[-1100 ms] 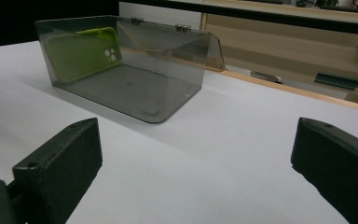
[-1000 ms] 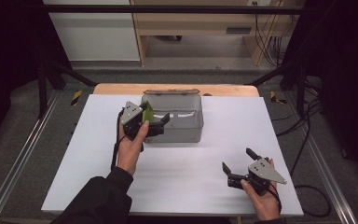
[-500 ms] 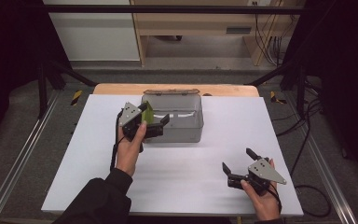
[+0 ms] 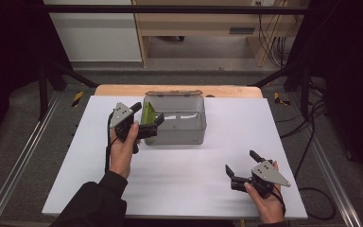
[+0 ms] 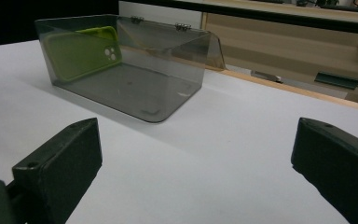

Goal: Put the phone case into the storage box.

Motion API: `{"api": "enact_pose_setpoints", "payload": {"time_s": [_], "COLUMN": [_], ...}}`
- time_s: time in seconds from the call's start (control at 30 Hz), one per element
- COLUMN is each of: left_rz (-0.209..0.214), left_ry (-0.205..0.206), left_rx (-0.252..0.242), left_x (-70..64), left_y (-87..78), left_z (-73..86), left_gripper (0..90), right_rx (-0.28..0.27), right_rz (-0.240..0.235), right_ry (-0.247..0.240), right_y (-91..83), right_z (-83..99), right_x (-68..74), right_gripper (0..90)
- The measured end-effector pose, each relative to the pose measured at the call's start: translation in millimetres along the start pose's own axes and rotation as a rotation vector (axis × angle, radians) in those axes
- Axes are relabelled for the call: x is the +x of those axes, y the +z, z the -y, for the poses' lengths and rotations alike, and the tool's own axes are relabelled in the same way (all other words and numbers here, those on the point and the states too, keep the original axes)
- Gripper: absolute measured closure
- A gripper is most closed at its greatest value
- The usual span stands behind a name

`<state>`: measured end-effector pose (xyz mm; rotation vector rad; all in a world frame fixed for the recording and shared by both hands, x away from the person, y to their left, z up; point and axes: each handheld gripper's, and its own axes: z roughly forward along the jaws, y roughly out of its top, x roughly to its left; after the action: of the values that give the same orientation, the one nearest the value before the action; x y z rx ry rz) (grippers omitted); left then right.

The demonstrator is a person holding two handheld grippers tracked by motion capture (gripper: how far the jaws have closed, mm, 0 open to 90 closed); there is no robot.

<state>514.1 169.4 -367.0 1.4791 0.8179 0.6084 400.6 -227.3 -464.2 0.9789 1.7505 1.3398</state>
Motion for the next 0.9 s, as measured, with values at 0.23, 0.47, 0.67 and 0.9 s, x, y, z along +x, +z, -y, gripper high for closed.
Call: {"api": "enact_pose_setpoints", "payload": {"time_s": [0.23, 0.47, 0.67, 0.9], "left_rz": [-0.003, -0.002, -0.007, -0.018], "left_ry": [-0.008, -0.011, -0.010, -0.016], "left_rx": [-0.019, -0.038, -0.049, -0.065], "left_x": [6.4, 10.2, 14.7, 21.3], "left_y": [-9.2, -15.6, -22.4, -32.7], "left_z": [-4.5, -10.1, -16.2, -23.9], "left_gripper": [1.6, 1.6, 1.4, 1.1], "right_rx": [0.002, 0.001, 0.002, 0.005], "right_rz": [-0.002, -0.005, -0.005, -0.008], "right_ry": [-0.001, -0.002, -0.002, -0.003], "right_y": [0.2, 0.0, 0.2, 0.4], "right_z": [-0.1, -0.2, -0.3, -0.3], "right_x": [0.6, 0.7, 1.0, 1.9], "right_gripper": [2.0, 2.0, 2.0, 2.0]}}
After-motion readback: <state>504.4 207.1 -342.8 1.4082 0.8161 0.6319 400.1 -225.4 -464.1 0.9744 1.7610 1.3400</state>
